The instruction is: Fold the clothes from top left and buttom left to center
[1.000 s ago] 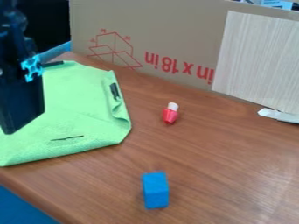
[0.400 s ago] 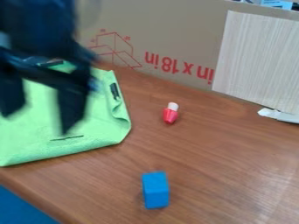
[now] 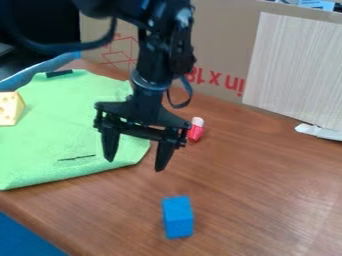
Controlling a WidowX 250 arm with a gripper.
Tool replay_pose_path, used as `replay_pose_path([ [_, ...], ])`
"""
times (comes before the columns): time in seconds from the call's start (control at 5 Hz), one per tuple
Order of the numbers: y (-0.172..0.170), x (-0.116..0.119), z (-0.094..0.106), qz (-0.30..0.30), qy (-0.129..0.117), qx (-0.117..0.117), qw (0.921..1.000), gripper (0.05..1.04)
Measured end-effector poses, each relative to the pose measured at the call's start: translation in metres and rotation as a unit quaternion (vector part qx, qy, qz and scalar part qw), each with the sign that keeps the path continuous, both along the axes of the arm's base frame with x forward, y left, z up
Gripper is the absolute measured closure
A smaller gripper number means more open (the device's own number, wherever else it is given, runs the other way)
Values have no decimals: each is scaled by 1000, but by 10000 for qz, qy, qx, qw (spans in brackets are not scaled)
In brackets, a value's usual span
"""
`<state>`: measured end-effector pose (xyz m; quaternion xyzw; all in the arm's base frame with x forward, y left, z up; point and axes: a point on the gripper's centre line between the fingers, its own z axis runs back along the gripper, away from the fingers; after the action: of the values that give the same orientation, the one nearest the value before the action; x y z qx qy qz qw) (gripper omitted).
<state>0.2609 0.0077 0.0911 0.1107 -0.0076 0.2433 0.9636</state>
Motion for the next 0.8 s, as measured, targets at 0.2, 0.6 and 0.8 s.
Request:
replay_pose_path([
  [0.2,21,52,-7,626,-317,-97,9975,83],
  [0.6,30,118,7,1158,-772,132,9902,83],
  [0.8,37,129,10,1300,-846,174,9877,83],
])
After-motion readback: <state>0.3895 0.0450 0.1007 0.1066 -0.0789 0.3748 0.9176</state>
